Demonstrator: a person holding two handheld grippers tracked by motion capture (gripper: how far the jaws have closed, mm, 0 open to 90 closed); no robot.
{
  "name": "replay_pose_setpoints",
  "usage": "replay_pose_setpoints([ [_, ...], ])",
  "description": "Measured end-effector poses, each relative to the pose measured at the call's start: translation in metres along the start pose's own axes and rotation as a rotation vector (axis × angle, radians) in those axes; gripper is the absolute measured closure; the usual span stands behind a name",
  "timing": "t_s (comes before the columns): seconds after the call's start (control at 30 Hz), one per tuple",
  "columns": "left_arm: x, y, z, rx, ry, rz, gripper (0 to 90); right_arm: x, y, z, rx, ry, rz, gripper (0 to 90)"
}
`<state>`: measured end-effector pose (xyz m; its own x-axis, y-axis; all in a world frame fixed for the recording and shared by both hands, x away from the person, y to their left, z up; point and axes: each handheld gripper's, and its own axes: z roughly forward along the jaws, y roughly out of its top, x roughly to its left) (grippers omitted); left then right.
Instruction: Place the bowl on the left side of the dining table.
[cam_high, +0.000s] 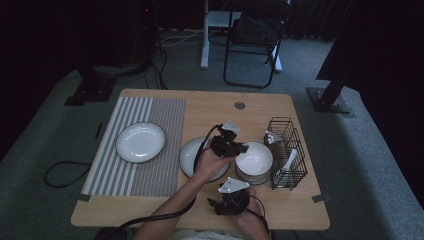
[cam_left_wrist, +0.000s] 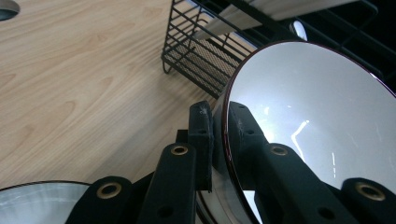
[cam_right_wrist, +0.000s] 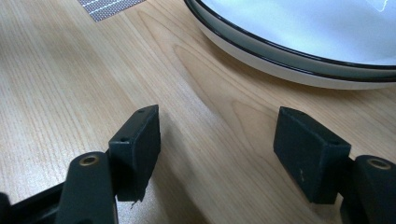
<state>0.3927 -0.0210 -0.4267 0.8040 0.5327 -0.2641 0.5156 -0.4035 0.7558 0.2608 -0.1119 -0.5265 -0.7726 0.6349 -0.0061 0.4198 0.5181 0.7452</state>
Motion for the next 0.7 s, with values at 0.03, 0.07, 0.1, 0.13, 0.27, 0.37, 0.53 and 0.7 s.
replay_pose_setpoints([
  [0.03, 0.001, 0.000, -0.001, -0.006, 0.002, -0.004, 82.5, 0.000, 0.000, 0.000, 0.000, 0.000, 0.001, 31.4],
  [0.07, 0.002, 0.001, -0.003, -0.007, 0.001, -0.005, 82.5, 0.000, 0.000, 0.000, 0.000, 0.000, 0.002, 31.4],
  [0.1, 0.003, 0.001, -0.004, -0.013, 0.002, -0.010, 82.5, 0.000, 0.000, 0.000, 0.000, 0.000, 0.004, 31.4],
  [0.13, 0.005, 0.002, -0.005, -0.014, 0.001, -0.012, 82.5, 0.000, 0.000, 0.000, 0.001, 0.001, 0.003, 31.4],
  [0.27, 0.008, 0.002, -0.011, -0.018, 0.009, -0.013, 82.5, 0.000, 0.000, 0.000, 0.000, 0.002, 0.001, 31.4],
  [0.37, 0.011, 0.003, -0.015, -0.026, 0.014, -0.018, 82.4, 0.000, 0.000, 0.000, 0.000, 0.001, -0.001, 31.3],
  [0.53, 0.016, 0.002, -0.022, -0.040, 0.021, -0.032, 82.4, 0.000, 0.000, 0.000, 0.001, 0.002, -0.001, 31.3],
  [0.7, 0.022, -0.001, -0.029, -0.046, 0.032, -0.044, 82.4, 0.000, 0.000, 0.000, 0.000, 0.003, 0.000, 31.3],
])
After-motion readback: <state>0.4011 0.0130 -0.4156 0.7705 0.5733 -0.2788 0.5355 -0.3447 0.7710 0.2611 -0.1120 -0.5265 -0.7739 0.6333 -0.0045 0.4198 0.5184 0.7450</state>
